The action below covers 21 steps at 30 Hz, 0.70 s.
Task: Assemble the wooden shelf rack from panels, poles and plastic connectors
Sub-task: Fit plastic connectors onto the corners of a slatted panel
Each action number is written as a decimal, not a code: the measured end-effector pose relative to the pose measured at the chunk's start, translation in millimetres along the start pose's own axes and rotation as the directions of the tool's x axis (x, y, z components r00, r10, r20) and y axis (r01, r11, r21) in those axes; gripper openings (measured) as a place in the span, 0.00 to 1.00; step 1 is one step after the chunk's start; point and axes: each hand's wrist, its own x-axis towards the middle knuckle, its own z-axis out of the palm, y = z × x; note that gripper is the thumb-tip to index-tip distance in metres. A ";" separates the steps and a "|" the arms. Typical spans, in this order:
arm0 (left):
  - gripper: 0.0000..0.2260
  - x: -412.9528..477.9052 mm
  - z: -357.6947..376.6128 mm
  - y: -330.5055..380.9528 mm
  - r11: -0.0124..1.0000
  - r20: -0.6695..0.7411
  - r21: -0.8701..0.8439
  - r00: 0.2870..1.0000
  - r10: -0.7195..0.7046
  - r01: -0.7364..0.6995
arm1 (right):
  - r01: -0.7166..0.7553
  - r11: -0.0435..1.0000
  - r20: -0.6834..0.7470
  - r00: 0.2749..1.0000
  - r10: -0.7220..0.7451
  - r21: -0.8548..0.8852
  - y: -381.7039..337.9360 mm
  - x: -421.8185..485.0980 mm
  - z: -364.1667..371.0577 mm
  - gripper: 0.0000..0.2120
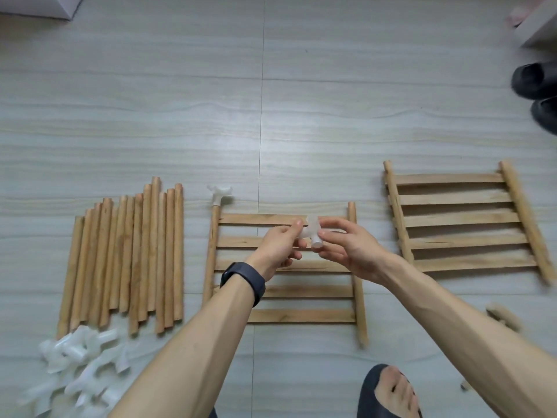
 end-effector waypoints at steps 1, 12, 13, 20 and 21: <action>0.17 0.6 -0.8 -0.6 1.000 -0.009 0.011 1.000 0.000 0.000 | -0.011 1.000 -0.002 1.000 0.011 0.000 0.7 -0.3 0.4 0.05; 0.22 0.2 -0.3 -2.3 0.995 -0.061 0.097 0.998 0.001 0.005 | 0.082 0.993 -0.019 0.996 -0.084 -0.087 3.8 1.3 3.2 0.20; 0.21 0.8 -1.1 -2.4 0.989 -0.090 0.148 0.996 0.023 -0.009 | 0.083 0.994 -0.056 0.995 -0.087 -0.067 3.0 4.9 0.6 0.21; 0.25 7.4 -31.2 -24.7 0.114 0.057 0.989 0.947 0.316 -0.098 | 0.111 0.993 -0.280 0.955 -0.097 0.036 -30.9 38.7 -48.0 0.28; 0.27 8.7 -34.9 -28.1 0.061 0.090 0.992 0.946 0.310 -0.114 | 0.109 0.994 -0.301 0.949 -0.099 0.016 -35.4 43.8 -53.4 0.29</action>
